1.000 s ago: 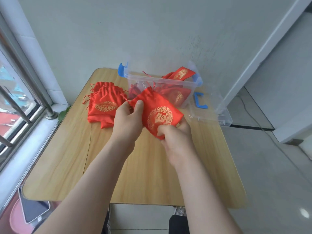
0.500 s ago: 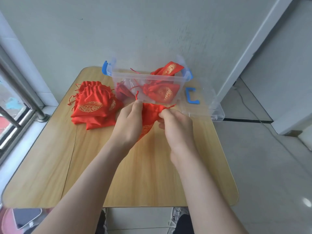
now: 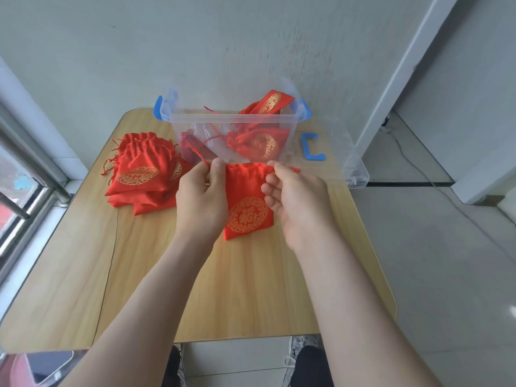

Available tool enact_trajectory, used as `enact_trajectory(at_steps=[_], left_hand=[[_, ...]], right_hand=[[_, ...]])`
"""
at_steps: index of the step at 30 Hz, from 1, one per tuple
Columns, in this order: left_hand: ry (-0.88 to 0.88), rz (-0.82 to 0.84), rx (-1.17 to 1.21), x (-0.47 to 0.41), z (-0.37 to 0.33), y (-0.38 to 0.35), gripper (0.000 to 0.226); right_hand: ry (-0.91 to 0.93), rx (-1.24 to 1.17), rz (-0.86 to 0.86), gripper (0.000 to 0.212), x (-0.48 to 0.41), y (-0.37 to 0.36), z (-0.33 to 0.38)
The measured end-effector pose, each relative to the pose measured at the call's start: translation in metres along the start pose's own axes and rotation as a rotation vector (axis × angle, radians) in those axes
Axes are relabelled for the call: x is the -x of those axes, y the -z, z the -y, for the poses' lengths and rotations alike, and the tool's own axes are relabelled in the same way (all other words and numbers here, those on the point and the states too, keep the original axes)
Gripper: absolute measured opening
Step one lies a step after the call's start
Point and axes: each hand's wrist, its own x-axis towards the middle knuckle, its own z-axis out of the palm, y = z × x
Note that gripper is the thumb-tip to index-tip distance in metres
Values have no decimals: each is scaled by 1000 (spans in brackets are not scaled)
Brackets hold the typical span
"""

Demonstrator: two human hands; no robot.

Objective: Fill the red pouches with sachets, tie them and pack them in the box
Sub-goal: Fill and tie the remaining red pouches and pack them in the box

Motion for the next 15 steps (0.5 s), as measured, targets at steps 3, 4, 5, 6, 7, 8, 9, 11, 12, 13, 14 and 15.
enact_trajectory(at_steps=[3, 4, 5, 6, 7, 8, 9, 11, 12, 13, 14, 15], left_hand=[[-32, -44, -26, 1, -3, 3, 52], [-39, -69, -22, 2, -4, 5, 51], [-44, -99, -3, 2, -6, 6, 47], [-40, -127, 36, 2, -8, 8, 40], [-20, -147, 97, 3, -11, 10, 34], [14, -157, 174, 3, -13, 11, 29], [46, -158, 246, 4, -15, 11, 25], [96, -152, 347, 4, -15, 12, 19], [117, -146, 386, 4, -14, 12, 16], [138, -140, 424, 3, -14, 12, 13], [158, -139, 463, 3, -13, 13, 13], [181, -141, 503, 2, -14, 14, 14]], right_hand=[[-22, -31, 0, 21, 1, -2, 2], [-34, -52, 1, 21, 1, -2, 2], [-43, -78, 2, 21, 2, -2, 3], [-46, -100, 4, 21, 2, -2, 3], [-47, -119, 8, 21, 3, -2, 4], [-48, -134, 15, 20, 4, -2, 5], [-51, -150, 23, 20, 4, -2, 5], [-61, -178, 36, 20, 5, -2, 6], [-69, -189, 38, 21, 6, -2, 6], [-81, -199, 38, 22, 5, -3, 6], [-97, -209, 34, 24, 5, -3, 5], [-116, -216, 25, 26, 5, -4, 5]])
